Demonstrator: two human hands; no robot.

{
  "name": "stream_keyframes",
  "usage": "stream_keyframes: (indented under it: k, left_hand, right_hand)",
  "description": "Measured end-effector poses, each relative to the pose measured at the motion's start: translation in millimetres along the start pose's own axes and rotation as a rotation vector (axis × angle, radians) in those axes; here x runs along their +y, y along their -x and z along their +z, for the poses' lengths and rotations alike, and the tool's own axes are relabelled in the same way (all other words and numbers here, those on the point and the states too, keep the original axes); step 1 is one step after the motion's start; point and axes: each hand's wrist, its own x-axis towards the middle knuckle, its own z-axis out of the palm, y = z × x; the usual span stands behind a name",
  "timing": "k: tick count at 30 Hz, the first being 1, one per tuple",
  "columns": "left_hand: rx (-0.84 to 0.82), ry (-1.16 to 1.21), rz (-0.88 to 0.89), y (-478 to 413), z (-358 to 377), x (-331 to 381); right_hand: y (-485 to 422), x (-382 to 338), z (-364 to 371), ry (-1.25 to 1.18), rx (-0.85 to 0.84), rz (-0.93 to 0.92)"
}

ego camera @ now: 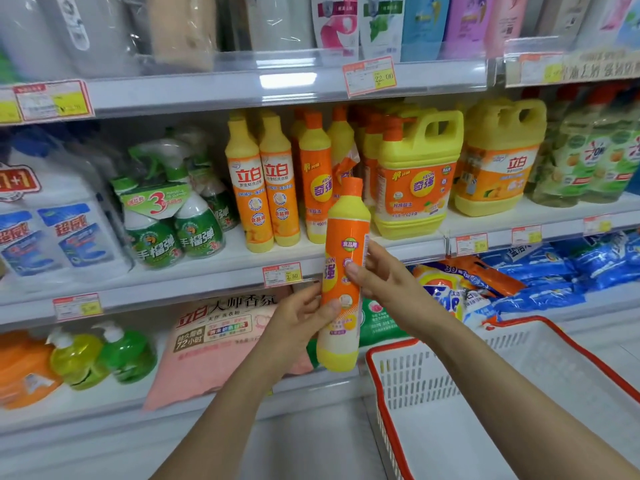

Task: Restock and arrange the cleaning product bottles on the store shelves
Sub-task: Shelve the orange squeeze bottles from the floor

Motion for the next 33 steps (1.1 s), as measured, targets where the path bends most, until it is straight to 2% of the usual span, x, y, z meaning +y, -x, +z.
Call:
stream_keyframes:
  k: [2, 5, 7, 11, 16, 19, 23, 29, 33]
  left_hand:
    - [0.024, -0.027, 0.034, 0, -7, -10]
    - [0.105, -0.234, 0.034, 0, -21, -32]
    - [0.126, -0.359, -0.002, 1, -28, -50]
    - [0.152, -0.490, -0.081, 6, -42, -91]
    - [0.128, -0.563, -0.250, 27, -54, -164]
    - [-0.009, -0.666, -0.345, 44, -52, -204]
    - [-0.209, -0.747, -0.456, 59, -46, -243]
    - [-0.223, -0.764, -0.480, 74, -31, -266]
    - [-0.327, -0.808, -0.472, 78, -32, -262]
  right_hand:
    - [-3, 0, 0, 0.052, 0.002, 0.009]
    - [-13, -4, -4, 0.073, 0.235, -0.003]
    - [-17, -5, -1, 0.213, 0.261, -0.038]
    - [-21, 26, 17, 0.405, 0.139, -0.042]
    - [-2, 107, 53, 0.549, -0.010, 0.042]
    - [18, 157, 71, 0.652, -0.145, 0.118]
    - [44, 203, 76, 0.680, -0.201, 0.229]
    - [71, 222, 78, 0.673, -0.247, 0.250]
    - [79, 223, 65, 0.710, -0.350, 0.296]
